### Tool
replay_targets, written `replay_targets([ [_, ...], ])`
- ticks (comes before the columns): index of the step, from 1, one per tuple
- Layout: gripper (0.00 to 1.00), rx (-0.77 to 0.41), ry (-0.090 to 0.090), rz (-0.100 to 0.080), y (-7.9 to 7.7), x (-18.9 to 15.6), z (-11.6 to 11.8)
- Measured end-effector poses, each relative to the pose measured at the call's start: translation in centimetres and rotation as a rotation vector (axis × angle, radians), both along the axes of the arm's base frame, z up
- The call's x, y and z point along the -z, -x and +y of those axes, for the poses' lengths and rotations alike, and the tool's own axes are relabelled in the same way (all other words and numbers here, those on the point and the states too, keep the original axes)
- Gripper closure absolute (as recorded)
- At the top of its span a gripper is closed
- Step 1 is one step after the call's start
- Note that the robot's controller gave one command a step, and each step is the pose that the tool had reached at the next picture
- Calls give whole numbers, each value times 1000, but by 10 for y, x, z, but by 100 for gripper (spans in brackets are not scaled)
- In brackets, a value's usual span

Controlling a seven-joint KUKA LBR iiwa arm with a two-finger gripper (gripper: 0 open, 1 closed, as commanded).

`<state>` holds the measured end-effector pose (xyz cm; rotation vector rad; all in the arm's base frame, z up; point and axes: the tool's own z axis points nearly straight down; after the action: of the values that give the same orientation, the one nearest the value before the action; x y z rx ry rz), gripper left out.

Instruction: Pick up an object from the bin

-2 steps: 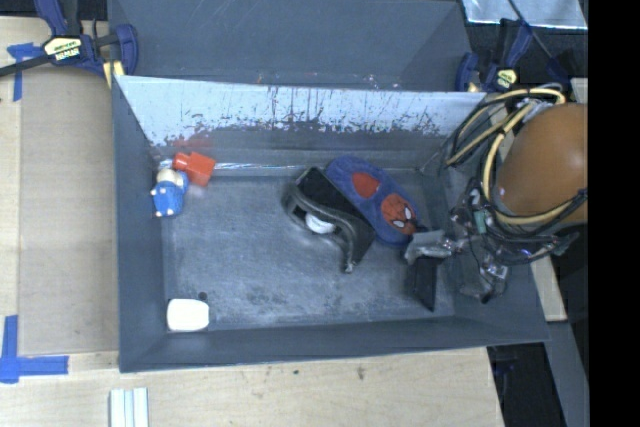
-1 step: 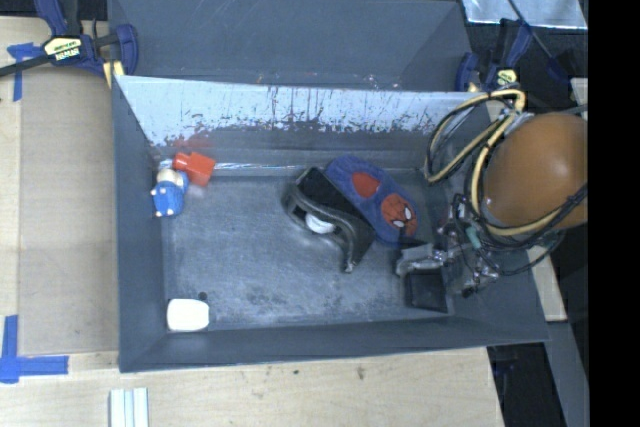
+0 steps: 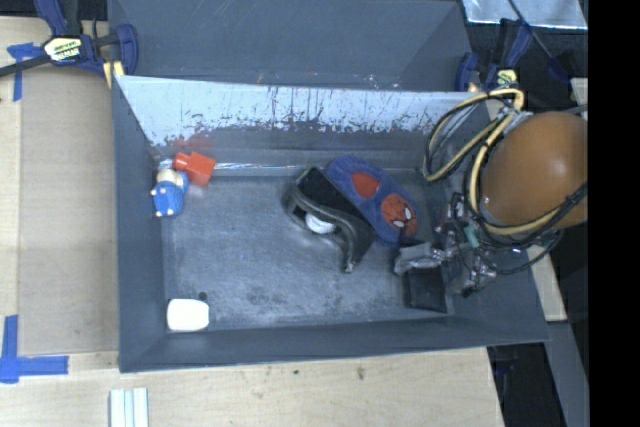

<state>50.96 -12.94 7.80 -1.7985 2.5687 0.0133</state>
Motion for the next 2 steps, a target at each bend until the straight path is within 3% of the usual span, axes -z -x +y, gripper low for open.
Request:
replay_targets([
  [1,100,1,3,2,0,1,-2],
  [2,100,4,10,-6,-1,-29,-2],
])
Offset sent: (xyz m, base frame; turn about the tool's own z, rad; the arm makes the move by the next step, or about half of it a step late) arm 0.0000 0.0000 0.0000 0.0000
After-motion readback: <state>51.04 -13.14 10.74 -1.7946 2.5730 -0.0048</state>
